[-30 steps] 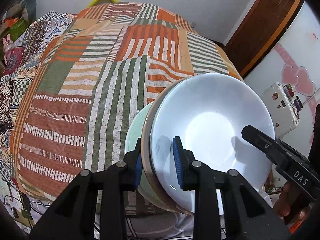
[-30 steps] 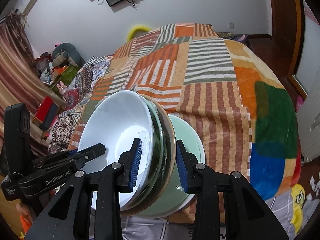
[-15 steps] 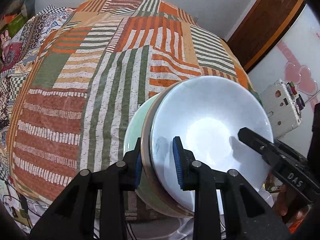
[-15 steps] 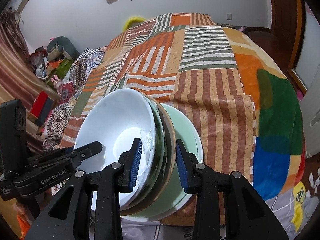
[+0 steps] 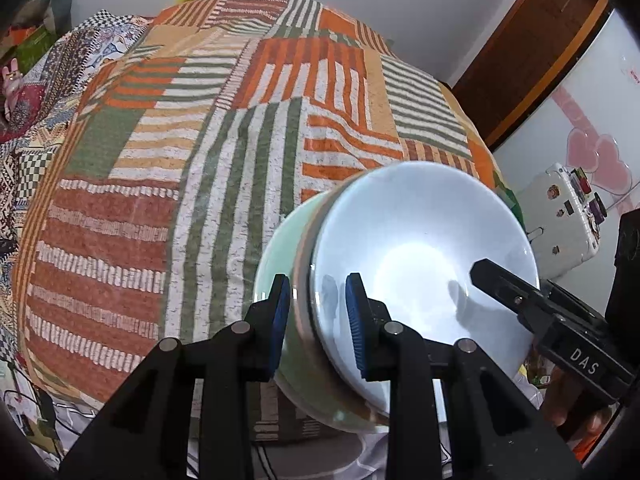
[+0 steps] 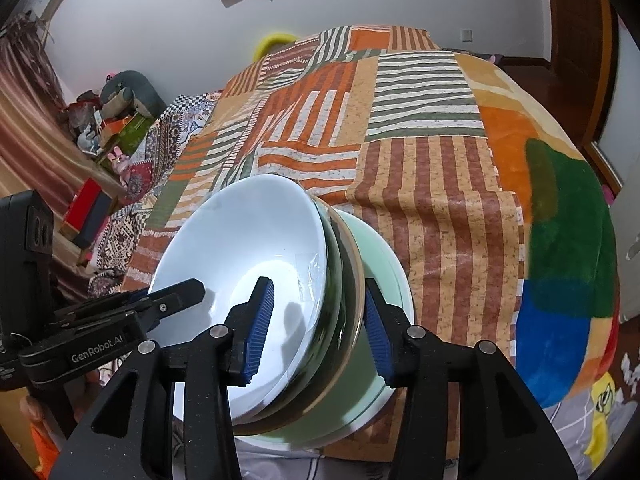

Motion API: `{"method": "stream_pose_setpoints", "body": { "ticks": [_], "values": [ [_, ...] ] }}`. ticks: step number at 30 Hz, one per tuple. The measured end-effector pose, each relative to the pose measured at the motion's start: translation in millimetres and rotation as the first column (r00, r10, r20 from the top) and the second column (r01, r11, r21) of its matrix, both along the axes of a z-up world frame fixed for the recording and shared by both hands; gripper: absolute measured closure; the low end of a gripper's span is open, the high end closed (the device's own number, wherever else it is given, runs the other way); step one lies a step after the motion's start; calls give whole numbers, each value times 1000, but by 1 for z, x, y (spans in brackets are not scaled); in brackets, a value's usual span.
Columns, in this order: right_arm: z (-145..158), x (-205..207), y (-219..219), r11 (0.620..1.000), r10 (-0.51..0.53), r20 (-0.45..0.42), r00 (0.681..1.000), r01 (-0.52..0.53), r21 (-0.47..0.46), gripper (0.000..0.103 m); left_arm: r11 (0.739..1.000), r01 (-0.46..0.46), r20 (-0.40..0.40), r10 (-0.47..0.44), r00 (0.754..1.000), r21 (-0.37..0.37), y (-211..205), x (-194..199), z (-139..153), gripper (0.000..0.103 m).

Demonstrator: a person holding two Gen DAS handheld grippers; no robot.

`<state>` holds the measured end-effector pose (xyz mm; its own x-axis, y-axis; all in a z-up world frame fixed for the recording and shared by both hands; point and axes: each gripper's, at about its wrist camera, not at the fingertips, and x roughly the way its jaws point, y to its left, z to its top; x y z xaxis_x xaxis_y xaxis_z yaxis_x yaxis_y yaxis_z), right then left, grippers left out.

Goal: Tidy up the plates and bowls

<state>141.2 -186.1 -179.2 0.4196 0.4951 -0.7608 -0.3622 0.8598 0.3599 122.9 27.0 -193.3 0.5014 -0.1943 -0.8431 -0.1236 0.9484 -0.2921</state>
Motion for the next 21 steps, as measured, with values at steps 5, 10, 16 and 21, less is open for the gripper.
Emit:
{"method": "stream_pose_setpoints", "body": {
  "ticks": [5, 10, 16, 21],
  "values": [
    [15, -5, -9, 1000, -20, 35, 999, 20, 5, 61, 1000, -5, 66, 3, 998, 17, 5, -12, 26, 72],
    [39, -14, -14, 1000, -27, 107, 994, 25, 16, 60, 999, -3, 173, -5, 985, 48, 2, -31, 63, 70],
    [75, -32, -18, 999, -24, 225, 974, 16, 38, 60, 997, -6, 318, -19, 948, 77, -2, -57, 112, 65],
    [109, -50, -26, 997, -43, 342, 939, 18, 76, 53, 995, -25, 437, -21, 899, 98, -5, -80, 151, 61]
  ]
}}
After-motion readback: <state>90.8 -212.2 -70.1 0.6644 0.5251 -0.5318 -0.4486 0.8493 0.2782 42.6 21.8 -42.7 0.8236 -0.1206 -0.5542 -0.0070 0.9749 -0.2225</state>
